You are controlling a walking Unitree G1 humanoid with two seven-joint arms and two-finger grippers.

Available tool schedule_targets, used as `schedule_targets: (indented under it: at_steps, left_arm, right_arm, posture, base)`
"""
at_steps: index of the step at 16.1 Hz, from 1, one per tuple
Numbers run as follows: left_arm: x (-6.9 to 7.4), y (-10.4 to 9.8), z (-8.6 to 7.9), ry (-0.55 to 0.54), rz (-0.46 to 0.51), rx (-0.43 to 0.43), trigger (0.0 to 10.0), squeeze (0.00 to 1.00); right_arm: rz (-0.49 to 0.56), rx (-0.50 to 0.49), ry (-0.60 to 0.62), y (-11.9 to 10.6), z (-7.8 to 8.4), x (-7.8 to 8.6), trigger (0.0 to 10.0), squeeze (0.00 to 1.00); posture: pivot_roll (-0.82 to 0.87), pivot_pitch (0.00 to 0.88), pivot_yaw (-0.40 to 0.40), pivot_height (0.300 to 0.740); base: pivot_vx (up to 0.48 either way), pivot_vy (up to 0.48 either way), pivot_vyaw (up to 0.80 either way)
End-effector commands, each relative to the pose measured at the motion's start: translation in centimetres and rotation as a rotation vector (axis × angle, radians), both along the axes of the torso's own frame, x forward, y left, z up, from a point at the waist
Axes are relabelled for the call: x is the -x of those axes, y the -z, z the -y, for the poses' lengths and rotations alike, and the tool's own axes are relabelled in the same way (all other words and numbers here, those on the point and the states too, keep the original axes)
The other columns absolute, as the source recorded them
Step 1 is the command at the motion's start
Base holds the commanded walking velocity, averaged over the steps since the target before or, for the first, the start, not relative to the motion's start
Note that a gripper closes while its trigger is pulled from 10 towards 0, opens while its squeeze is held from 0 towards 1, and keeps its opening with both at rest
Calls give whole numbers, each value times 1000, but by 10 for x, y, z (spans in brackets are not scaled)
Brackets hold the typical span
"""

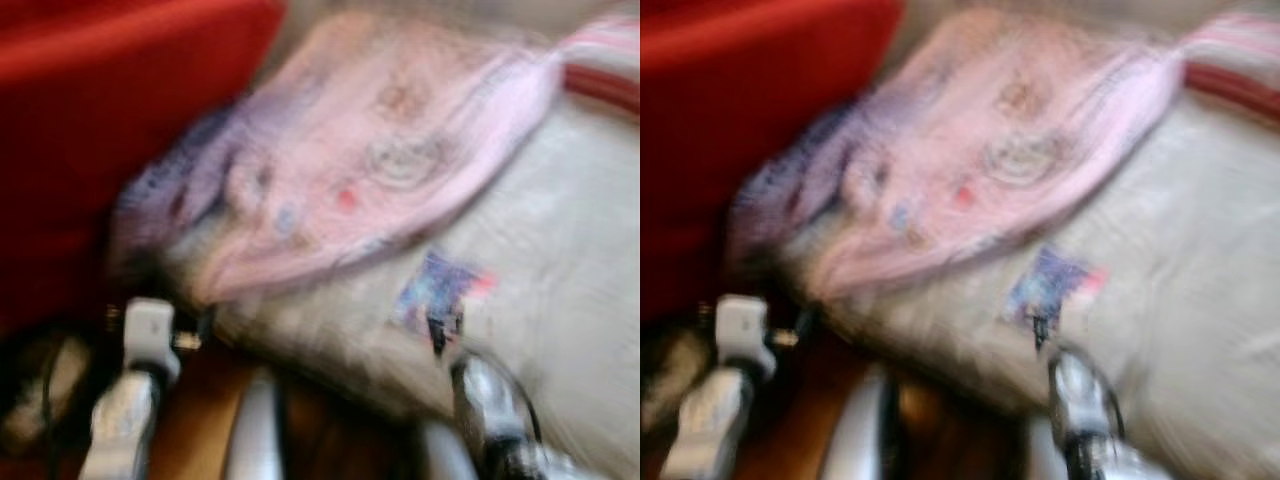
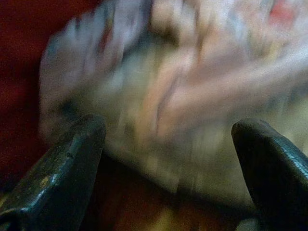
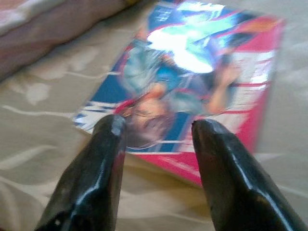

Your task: Clean up the room

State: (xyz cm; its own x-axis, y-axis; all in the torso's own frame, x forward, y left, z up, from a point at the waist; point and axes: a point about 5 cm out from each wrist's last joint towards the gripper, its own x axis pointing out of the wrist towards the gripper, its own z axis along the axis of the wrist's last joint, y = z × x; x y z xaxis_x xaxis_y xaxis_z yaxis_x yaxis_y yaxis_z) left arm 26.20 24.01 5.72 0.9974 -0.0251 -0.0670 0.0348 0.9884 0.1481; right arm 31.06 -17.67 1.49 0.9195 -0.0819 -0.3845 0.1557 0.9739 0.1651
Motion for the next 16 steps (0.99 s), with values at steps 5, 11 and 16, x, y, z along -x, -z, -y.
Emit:
schedule_targets:
  at_steps: [5, 11, 16]
  left_arm:
    - [-4, -21, -2, 23, 40, -23, 10000, 0]
    - [2, -26, -4, 26, 23, -41, 10000, 0]
    - [13, -24, -19, -16, -5, -64, 10000, 0]
  right_arm:
    - [8, -149, 63, -10, -2, -12, 10000, 0]
    - [70, -283, 169, -22, 6, -21, 10000, 1000]
    - [94, -308, 236, -22, 17, -19, 10000, 1000]
  posture:
    - [324, 311, 76, 611]
    - [347, 337, 90, 611]
    - [345, 360, 91, 611]
  base:
    - [0, 0, 0]
    - [0, 0, 0]
    - [0, 0, 0]
